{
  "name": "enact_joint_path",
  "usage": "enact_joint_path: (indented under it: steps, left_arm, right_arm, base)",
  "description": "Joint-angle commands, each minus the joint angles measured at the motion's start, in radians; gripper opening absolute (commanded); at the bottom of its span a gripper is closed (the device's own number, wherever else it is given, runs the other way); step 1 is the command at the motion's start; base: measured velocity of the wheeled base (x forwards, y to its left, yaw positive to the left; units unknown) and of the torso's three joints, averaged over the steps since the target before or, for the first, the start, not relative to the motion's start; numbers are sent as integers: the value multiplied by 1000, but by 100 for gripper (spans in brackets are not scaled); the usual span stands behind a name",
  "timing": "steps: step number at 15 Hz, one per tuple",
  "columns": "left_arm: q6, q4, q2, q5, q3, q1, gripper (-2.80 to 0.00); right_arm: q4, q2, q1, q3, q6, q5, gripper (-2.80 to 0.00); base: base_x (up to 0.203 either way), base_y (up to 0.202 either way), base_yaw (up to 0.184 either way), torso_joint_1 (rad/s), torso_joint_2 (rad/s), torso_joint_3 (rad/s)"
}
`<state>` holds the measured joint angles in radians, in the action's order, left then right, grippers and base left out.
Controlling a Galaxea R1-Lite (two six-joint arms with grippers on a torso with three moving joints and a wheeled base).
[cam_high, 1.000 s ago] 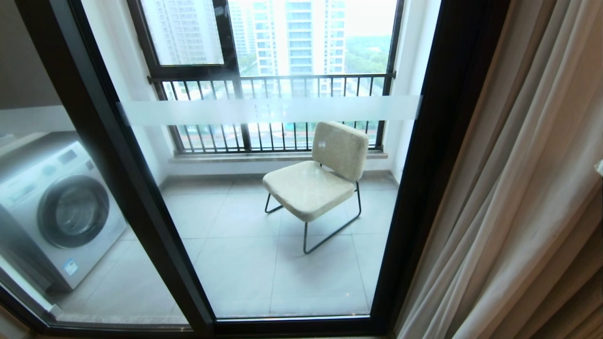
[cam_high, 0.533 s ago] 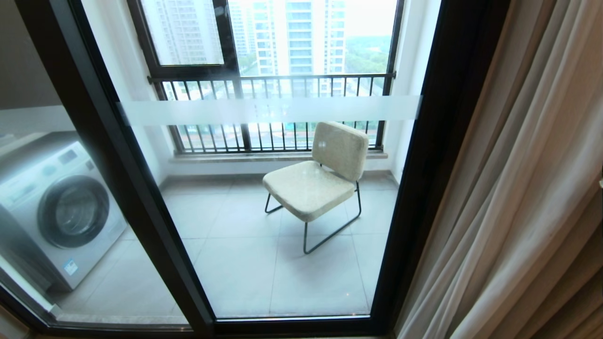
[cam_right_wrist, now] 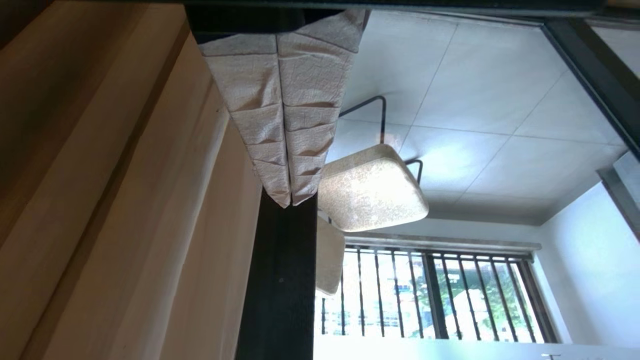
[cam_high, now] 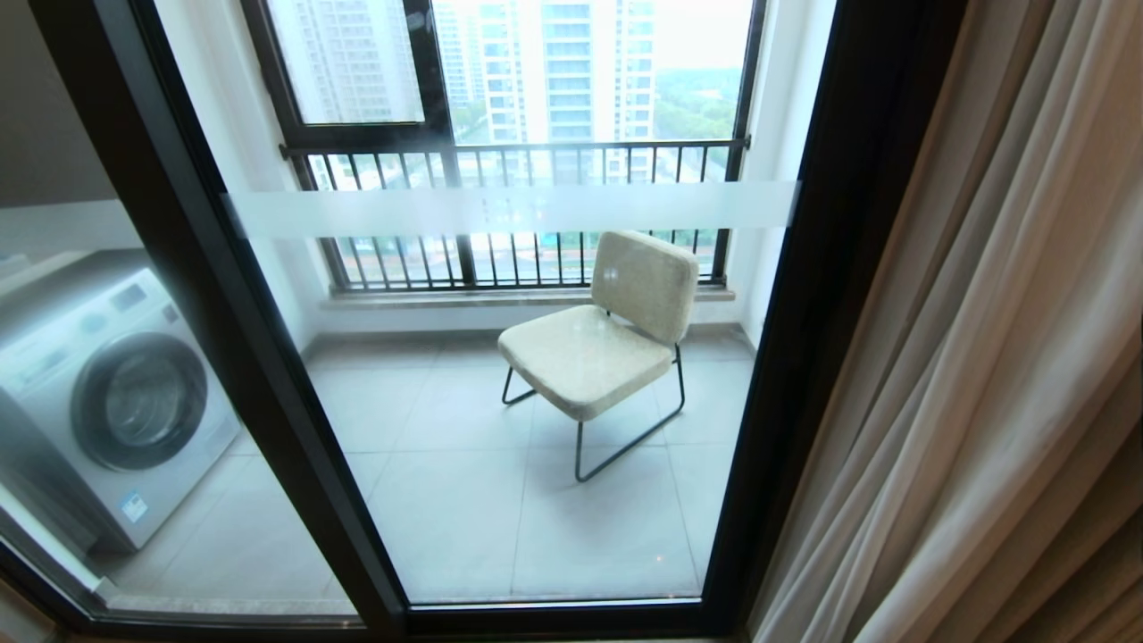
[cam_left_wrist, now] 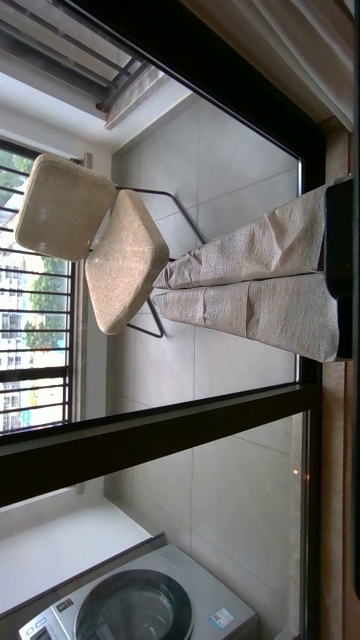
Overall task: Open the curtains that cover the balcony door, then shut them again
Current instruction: Pull the inner curtains open on both sides
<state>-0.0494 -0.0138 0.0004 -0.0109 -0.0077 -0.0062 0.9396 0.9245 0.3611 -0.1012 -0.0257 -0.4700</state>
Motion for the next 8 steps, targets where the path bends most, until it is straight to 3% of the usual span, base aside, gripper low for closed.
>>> enact_joint_path:
  steps: [1,3,8]
  left_arm:
    - [0,0,0,0,0,0,-280]
    - [-1,0,0,0,0,0,-280]
    - [0,0,0,0,0,0,-280]
  right_arm:
    - [2,-59,-41,69,0,-1,-280]
    - [-38,-108,-87,100,0,18,-280]
    - [-273,-233,-262,101,17,294,-280]
  base:
    - [0,0,0,0,0,0]
    - [0,0,0,0,0,0]
    - [0,0,0,0,0,0]
